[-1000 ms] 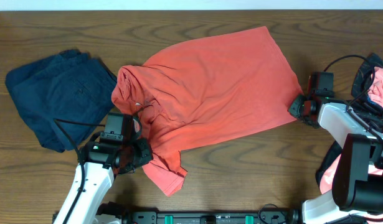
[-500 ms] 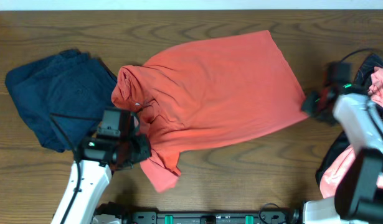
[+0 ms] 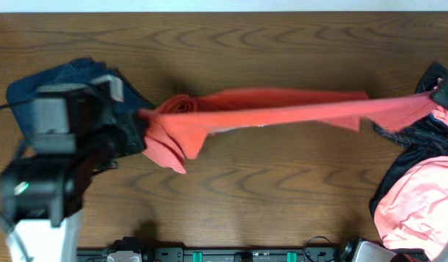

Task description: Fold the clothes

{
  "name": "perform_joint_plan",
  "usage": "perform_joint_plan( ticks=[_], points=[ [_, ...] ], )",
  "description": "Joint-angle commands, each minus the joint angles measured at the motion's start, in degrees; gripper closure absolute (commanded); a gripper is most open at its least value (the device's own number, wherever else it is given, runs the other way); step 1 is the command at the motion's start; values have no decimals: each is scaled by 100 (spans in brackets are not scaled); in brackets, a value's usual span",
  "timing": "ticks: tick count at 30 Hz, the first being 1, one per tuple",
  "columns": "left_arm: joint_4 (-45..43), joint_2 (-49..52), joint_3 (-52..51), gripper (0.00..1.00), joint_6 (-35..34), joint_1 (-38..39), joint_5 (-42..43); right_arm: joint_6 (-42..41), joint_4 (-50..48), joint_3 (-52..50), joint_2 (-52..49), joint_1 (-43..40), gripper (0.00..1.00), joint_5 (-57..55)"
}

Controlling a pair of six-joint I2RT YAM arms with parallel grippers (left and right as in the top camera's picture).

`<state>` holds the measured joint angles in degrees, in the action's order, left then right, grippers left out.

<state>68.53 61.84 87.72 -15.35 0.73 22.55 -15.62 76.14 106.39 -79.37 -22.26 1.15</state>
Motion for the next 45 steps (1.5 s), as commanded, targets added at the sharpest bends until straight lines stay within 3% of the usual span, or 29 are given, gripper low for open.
perform_joint_plan(
  ticks=[1,8,17,25,30,40,45],
  points=[
    [85,-50,1119,94,166,-94,103,249,205,885,160,-120,99,-24],
    [81,-50,2741,94,166,-94,-302,302,391,2055,157,-120,99,-116],
    [413,400,2758,94,162,-94,-525,310,586,2063,-376,-120,99,-133],
    [1873,1226,2730,94,162,-92,-308,374,817,2063,-863,-120,99,-208],
    [2297,1862,2345,94,162,-92,-308,535,1025,2061,-1091,-118,99,-267],
    [2070,2881,817,92,184,-92,-310,564,1867,1961,-1558,-118,99,-439],
    [1488,3263,-212,78,181,-92,-308,564,1939,1845,-1650,-118,99,-439]
  ],
)
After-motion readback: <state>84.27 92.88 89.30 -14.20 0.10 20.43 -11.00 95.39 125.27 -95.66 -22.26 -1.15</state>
